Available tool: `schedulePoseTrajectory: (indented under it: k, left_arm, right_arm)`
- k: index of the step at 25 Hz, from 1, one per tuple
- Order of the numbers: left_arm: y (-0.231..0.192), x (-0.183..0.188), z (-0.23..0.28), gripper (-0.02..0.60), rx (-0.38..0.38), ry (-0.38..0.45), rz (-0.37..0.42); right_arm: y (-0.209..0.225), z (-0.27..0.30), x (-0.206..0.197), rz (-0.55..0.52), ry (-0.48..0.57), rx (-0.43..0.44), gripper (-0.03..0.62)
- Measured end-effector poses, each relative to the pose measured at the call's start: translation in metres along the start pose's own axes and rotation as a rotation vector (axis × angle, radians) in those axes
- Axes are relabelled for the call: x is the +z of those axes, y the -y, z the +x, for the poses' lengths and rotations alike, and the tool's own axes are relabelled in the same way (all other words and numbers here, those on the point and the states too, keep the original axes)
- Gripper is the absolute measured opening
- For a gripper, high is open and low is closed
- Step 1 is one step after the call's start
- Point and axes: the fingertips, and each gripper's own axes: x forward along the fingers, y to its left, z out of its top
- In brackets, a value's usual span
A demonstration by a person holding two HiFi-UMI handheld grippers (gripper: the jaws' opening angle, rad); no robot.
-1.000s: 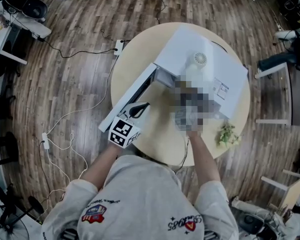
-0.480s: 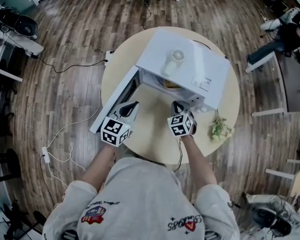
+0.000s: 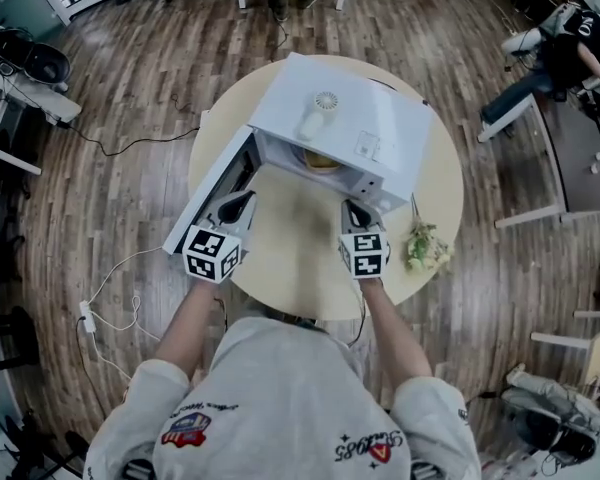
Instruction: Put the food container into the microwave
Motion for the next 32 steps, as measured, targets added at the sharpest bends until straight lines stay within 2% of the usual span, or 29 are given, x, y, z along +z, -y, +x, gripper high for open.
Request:
schedulePoseTrajectory:
  k: [4,20,32]
  left_arm:
    - [0.014,0.007,-0.004,0.005,0.015,0.018,0.009]
    - [0.078,0.029,-0.034,0.005,0.044,0.092,0.048]
    - [0.099,0.034,-0.065,0.005,0.073,0.133,0.042]
  right_arm:
    - [0.011,-0.036,0.014,0.056,0.061,-0.011,0.005]
    - [0.034,-0.147,0.054,0.044,0.257,-0.031,0.005]
    - [0.026,-0.196,0.058,0.096,0.325,-0.013,0.005]
